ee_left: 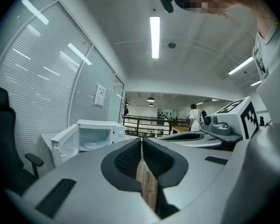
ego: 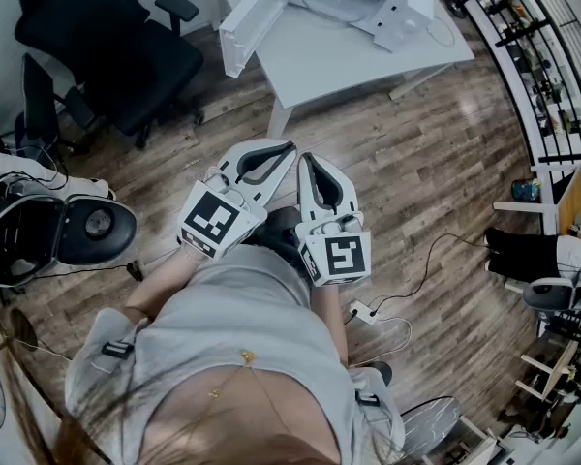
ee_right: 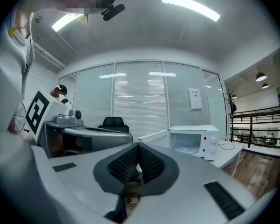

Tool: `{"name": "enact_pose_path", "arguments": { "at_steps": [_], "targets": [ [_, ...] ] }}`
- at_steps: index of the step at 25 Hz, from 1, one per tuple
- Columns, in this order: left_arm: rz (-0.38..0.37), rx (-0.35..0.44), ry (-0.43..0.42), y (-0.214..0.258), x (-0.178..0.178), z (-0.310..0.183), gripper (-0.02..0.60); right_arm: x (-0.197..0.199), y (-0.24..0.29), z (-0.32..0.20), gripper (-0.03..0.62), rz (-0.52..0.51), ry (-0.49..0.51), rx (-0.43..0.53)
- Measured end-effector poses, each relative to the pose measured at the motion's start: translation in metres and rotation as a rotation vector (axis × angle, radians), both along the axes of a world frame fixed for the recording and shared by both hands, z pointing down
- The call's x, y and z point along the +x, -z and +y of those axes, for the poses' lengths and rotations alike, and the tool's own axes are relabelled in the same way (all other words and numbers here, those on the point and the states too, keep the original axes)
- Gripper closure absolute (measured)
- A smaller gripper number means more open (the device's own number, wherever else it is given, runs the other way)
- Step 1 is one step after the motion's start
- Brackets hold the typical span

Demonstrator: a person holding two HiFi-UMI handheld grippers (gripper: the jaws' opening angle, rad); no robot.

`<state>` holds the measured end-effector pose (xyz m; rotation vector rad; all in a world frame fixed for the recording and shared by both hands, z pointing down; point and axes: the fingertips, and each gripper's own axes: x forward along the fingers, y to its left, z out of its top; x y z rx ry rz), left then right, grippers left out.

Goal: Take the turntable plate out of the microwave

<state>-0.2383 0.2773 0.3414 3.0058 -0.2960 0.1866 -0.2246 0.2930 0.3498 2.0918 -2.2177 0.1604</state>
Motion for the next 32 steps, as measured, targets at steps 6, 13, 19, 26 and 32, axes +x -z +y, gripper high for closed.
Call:
{"name": "enact_pose_path", "arguments": {
  "at_steps": [6, 13, 19, 26, 32],
  "targets": [
    [-0.008, 0.004, 0.006, -0.005, -0.003, 0.002, 0.545, -0.001, 0.002, 0.004, 0.579, -0.001, -0.011, 0.024],
    [0.020, 0.055, 0.038, 0.002, -0.008, 0.002, 0.517, -0.002, 0.002, 0.012, 0.516, -0.025, -0.020, 0.033],
    [0.010, 0.016, 0.043, -0.005, -0.007, 0.000, 0.466, 0.002, 0.003, 0.012, 0.491, -0.015, -0.004, 0.031],
    [0.012, 0.004, 0.059, -0.007, 0.004, -0.008, 0.463, 0.021, 0.003, 0.003, 0.476, -0.031, -0.009, 0.042],
    [-0.009, 0.001, 0.067, -0.008, 0.038, -0.016, 0.463, 0.051, 0.001, -0.007, 0.476, -0.049, 0.015, 0.030]
  ]
}}
